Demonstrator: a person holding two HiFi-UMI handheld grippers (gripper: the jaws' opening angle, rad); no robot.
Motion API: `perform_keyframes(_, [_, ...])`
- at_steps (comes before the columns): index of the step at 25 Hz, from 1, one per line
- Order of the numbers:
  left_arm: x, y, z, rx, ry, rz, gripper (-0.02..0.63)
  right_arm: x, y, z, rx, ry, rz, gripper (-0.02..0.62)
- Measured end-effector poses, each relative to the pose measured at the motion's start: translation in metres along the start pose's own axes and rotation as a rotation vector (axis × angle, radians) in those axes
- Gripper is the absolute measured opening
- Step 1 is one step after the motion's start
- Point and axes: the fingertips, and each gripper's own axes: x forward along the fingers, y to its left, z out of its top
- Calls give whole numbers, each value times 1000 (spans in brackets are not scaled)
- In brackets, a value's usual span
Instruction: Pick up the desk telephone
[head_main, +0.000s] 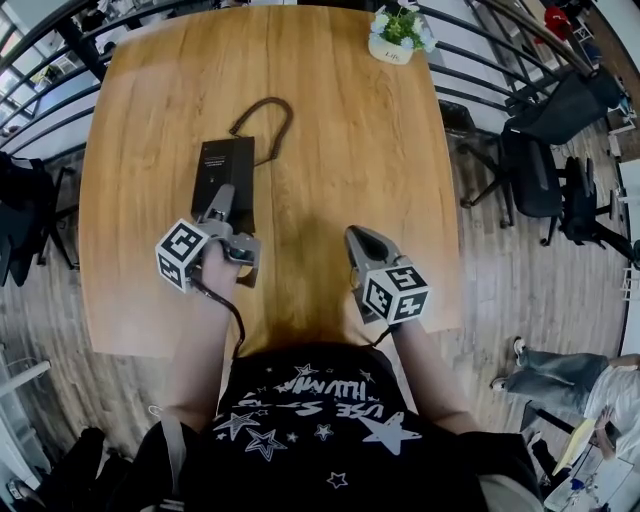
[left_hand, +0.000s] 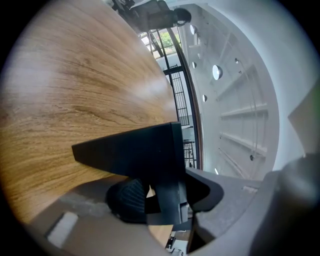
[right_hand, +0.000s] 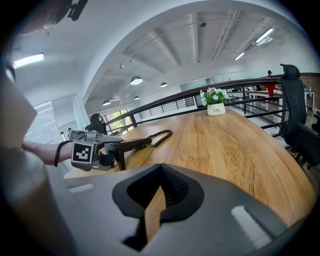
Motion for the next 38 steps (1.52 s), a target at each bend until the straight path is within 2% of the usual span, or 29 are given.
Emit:
perform_keyframes(15, [-11, -1, -11, -49, 31, -61, 190, -6, -6, 6, -9, -21, 5, 2])
perform_keyframes(21, [-22, -10, -22, -15, 60, -89, 190, -12, -7, 7, -10, -32, 17, 2])
perform_keyframes(28, [-40, -30, -35, -15, 56, -131, 190, -17, -6, 14, -13, -46, 63, 2])
perform_keyframes(34, [-65, -34, -50, -30, 21, -148, 190, -25, -2, 16, -48, -49, 128, 2])
perform_keyframes(38, [-83, -36, -62, -11, -1, -153, 190, -33, -3, 19, -65, -51, 161, 2])
